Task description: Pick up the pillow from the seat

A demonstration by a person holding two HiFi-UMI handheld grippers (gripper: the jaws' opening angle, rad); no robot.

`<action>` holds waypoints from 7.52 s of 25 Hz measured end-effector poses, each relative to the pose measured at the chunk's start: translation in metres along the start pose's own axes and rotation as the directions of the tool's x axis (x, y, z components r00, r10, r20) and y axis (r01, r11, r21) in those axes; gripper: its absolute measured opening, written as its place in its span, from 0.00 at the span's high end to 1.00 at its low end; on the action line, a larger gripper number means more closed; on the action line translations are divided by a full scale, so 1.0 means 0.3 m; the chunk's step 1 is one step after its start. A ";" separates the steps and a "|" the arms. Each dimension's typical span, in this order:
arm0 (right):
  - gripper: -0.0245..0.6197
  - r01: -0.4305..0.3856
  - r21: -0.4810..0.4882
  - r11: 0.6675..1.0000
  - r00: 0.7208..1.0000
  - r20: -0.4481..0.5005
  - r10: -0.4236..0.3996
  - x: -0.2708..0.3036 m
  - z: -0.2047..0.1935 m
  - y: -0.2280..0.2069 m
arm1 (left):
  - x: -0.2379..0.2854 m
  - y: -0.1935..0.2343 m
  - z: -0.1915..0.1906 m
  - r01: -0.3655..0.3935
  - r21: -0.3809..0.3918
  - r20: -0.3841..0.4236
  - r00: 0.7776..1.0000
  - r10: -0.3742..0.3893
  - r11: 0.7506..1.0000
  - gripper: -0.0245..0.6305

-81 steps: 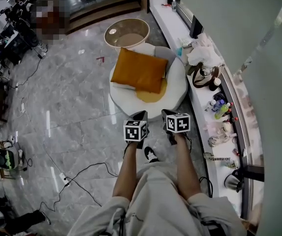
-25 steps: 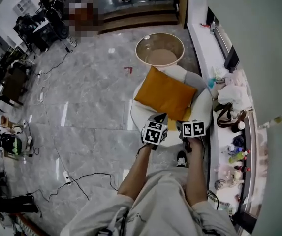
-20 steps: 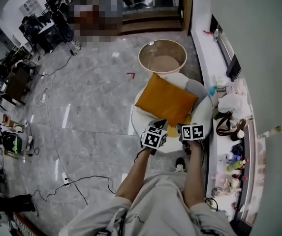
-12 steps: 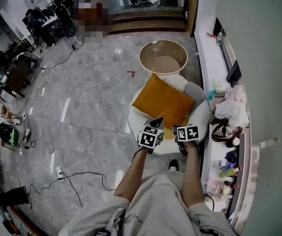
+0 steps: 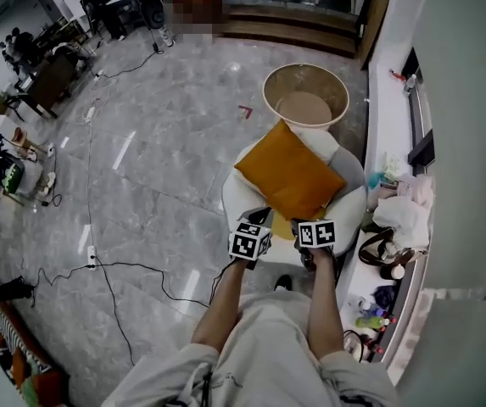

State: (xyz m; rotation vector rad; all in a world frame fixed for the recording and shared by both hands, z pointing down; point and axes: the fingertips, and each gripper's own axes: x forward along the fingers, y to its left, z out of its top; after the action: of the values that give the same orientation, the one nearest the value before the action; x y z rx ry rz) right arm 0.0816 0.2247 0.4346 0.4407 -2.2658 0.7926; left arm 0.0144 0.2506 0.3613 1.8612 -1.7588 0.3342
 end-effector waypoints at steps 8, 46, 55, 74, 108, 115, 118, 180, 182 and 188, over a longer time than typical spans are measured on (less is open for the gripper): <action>0.95 0.066 0.069 0.995 0.973 0.216 -0.079 -0.053 0.008 -0.093 | -0.053 0.043 -0.187 -0.125 -0.075 -0.101 0.988 0.117 0.989 0.95; 0.95 0.323 0.328 0.888 0.927 0.081 -0.367 -0.100 0.099 -0.679 | 0.430 0.256 -0.176 -0.053 -0.140 -0.253 0.967 0.017 0.989 0.95; 0.95 0.116 0.304 0.946 0.991 0.034 -0.132 0.271 0.171 -0.516 | 0.445 0.488 -0.323 -0.104 -0.304 -0.292 0.956 0.012 0.947 0.95; 0.95 0.184 -0.014 0.983 0.978 -0.097 -0.184 0.394 0.315 -0.742 | 0.713 0.629 -0.366 -0.073 -0.292 -0.384 0.922 -0.047 0.954 0.95; 0.56 -0.204 -0.259 0.944 0.973 -0.156 0.168 1.200 0.399 -1.629 | 1.765 0.497 -0.704 -0.024 -0.100 -0.509 0.860 -0.031 0.995 0.95; 0.29 -0.336 -0.208 0.919 0.910 -0.324 0.259 1.318 0.328 -1.641 | 1.684 0.527 -0.827 -0.071 -0.161 -0.512 0.858 -0.022 0.984 0.95; 0.22 -0.399 -0.125 0.908 0.864 -0.383 0.327 1.343 0.306 -1.636 | 1.650 0.532 -0.863 -0.074 -0.171 -0.520 0.854 -0.026 0.982 0.95; 0.44 0.028 -0.534 0.845 0.866 -0.409 -0.287 1.046 -0.084 -0.825 | 0.975 0.549 -0.687 0.101 -0.134 -0.355 0.924 -0.143 0.986 0.95; 0.45 0.078 -0.548 0.833 0.870 -0.370 -0.325 1.027 -0.081 -0.797 | 0.923 0.584 -0.680 0.081 -0.143 -0.348 0.929 -0.127 0.986 0.95; 0.47 0.180 -0.541 0.822 0.870 -0.302 -0.390 0.974 -0.059 -0.711 | 0.804 0.636 -0.648 0.066 -0.158 -0.346 0.931 -0.118 0.985 0.95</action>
State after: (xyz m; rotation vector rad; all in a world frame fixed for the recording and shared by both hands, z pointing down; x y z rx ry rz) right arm -0.0083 0.0496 0.7386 0.3286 -1.8518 0.0998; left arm -0.1078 0.1561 0.6907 1.6541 -1.4090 0.4625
